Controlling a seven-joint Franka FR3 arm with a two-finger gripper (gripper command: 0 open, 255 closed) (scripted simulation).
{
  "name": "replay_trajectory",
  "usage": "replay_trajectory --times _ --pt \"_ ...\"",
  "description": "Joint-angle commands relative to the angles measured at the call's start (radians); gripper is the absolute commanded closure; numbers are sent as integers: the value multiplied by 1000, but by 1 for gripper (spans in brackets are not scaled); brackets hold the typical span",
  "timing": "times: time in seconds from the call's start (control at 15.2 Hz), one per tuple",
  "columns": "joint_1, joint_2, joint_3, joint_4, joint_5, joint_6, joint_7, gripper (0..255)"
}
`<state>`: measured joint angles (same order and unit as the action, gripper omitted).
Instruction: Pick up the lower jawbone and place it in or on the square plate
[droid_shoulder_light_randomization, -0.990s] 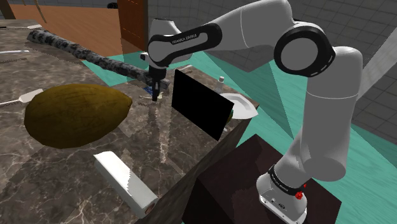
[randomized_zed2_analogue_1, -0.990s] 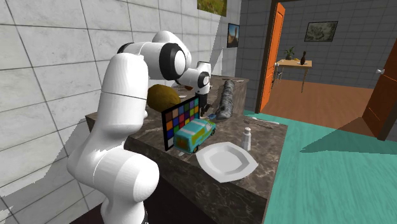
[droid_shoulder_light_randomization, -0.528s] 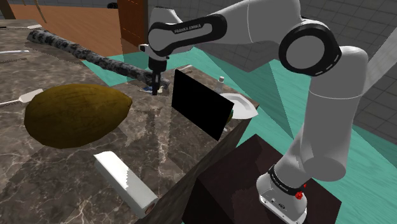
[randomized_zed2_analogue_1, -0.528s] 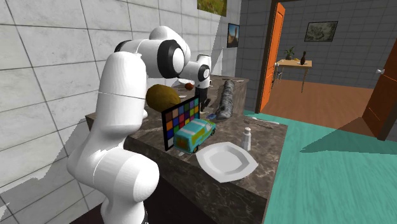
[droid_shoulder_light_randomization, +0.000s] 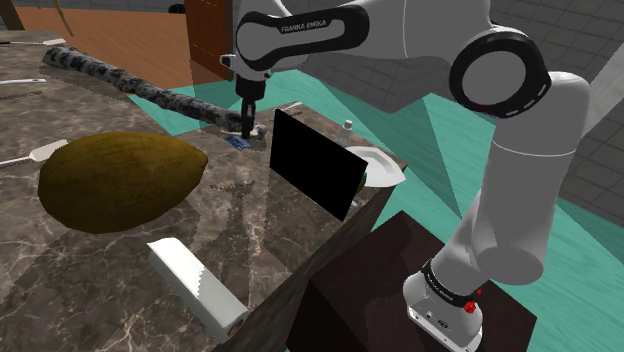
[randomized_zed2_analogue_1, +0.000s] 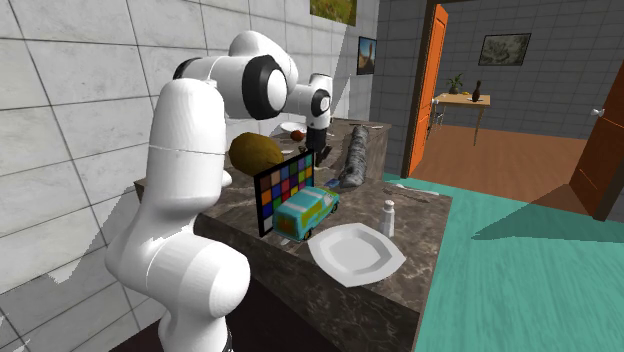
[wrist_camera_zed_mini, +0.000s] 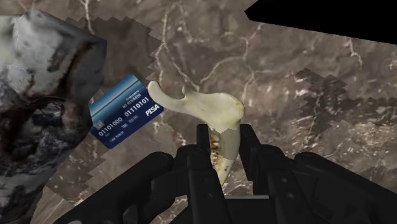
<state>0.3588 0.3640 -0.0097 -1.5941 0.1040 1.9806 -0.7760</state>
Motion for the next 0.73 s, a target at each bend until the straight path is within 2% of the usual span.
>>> replay_trajectory --times 0.0,0.66 --pt "-13 -54 -6 -72 3 16 -21 255" --pt "-92 -361 -65 -474 4 97 -170 255"
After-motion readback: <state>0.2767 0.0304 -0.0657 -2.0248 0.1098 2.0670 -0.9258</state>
